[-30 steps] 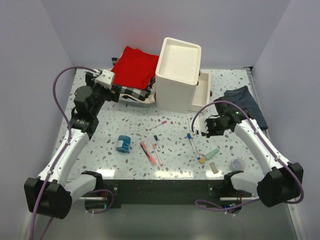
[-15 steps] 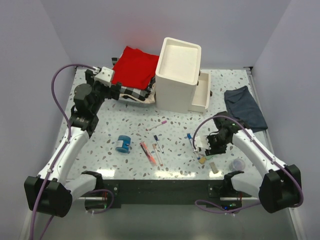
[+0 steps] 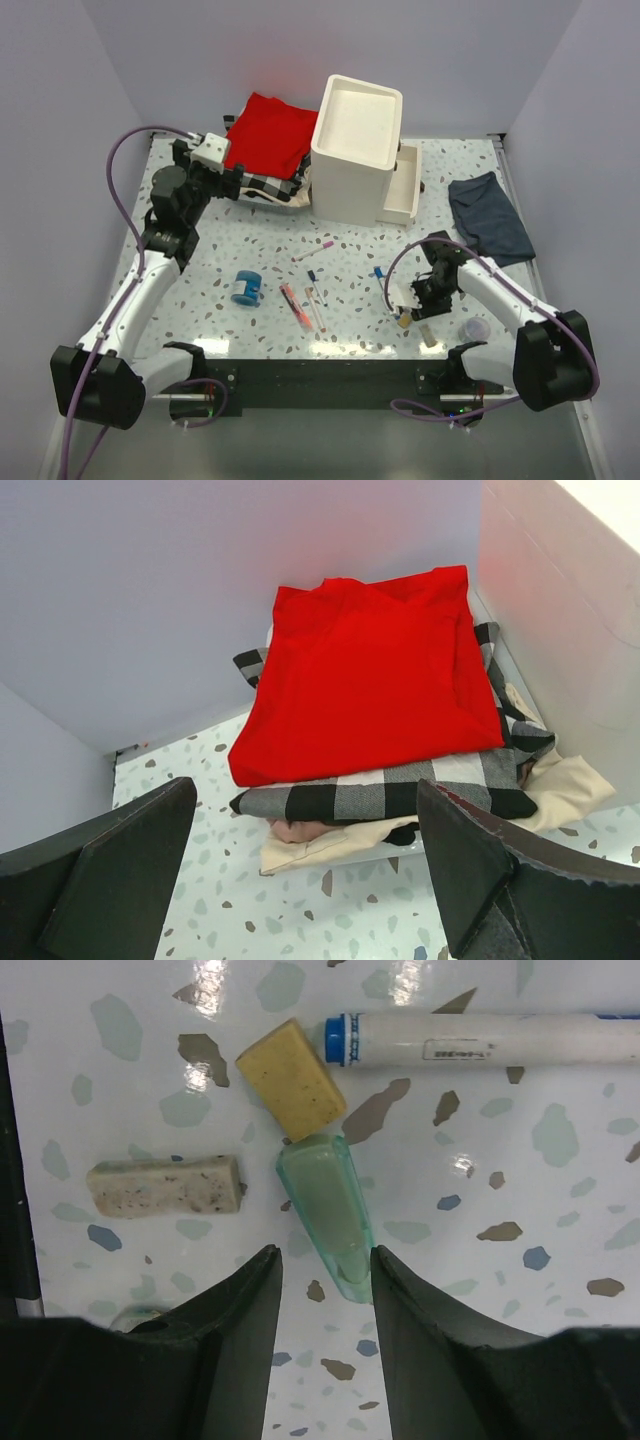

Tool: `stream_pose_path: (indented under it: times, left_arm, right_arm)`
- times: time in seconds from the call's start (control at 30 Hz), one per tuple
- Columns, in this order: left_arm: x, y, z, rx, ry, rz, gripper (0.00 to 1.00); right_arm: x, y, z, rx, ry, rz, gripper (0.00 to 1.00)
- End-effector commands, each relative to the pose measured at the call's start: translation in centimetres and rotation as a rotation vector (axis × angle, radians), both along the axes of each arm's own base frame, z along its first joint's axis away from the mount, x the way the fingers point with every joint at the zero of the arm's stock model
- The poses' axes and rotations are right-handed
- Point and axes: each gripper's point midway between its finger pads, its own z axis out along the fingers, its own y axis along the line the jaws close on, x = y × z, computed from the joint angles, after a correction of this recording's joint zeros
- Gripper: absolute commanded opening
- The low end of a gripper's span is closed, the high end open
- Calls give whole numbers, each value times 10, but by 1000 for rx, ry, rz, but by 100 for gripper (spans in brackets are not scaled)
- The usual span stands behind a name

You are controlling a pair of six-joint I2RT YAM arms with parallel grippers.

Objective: Sort the stationery into containers
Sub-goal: Pick up the stationery from the corner of the board.

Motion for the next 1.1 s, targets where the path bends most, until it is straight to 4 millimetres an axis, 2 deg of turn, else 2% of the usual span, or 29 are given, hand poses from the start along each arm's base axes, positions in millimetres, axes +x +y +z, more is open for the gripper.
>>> stream_pose_path:
  times: [0.0,0.23,0.4,0.43,0.47,0.53,0.57,0.63,0.67,0.73,0.77,0.83,0.87,0.9,0.93,0.97,1.0,1.03,1.07]
  left_arm:
    - [5,5,20,-15,-62,22,96]
    - [7,5,17,-14,-48,20,96]
    - [9,2,18,-23,-49,7,96]
    - [9,2,19,-22,-51,5,96]
    - [9,1,18,-22,-46,1,96]
    - [10,0,20,-24,-47,-4,96]
    - [10,0,20,-23,-47,-7,96]
    - [10,0,23,-18,-58,-7,96]
    - [10,-1,24,-19,-61,-13,96]
    - [11,-2,27,-16,-72,-20,96]
    - [11,-3,29,-14,-78,-24,96]
    - [13,-5,34,-19,-87,-32,96]
    - [13,-7,35,-25,-86,-44,96]
    - [13,-9,38,-38,-89,-53,96]
    - [12,-12,38,-51,-84,-61,96]
    - [12,-15,39,-67,-79,-76,95]
    - [13,-19,38,-109,-56,-87,95]
    - [13,-23,36,-132,-42,-105,96]
    - [12,-31,37,-151,-32,-142,95]
  right_arm:
    - [-4,-2,-10,-11,-8,51,46]
    - [-1,-5,-28,-23,-18,31,47]
    - [1,-5,-37,-33,-3,1,44]
    - [1,-5,-38,-34,2,-3,40]
    - [3,-4,-37,-34,0,-9,28]
    - [5,-4,-34,-36,7,-42,19]
    - [8,-1,-27,-27,6,-54,12]
    - [16,3,-11,0,-28,-113,6]
    - [27,7,5,23,-63,-142,3]
    - [36,17,30,92,-98,-236,1]
    - [53,24,52,135,-144,-280,0]
    - [66,34,74,217,-139,-434,0]
    - [88,37,97,274,-188,-503,0]
    - [96,39,105,319,-161,-644,0]
    - [106,44,105,356,-111,-712,0]
    - [128,39,126,412,-132,-798,0]
    - [138,40,132,455,-73,-944,0]
    - [146,43,136,505,-4,-1010,0]
    - [171,32,142,544,25,-1113,0]
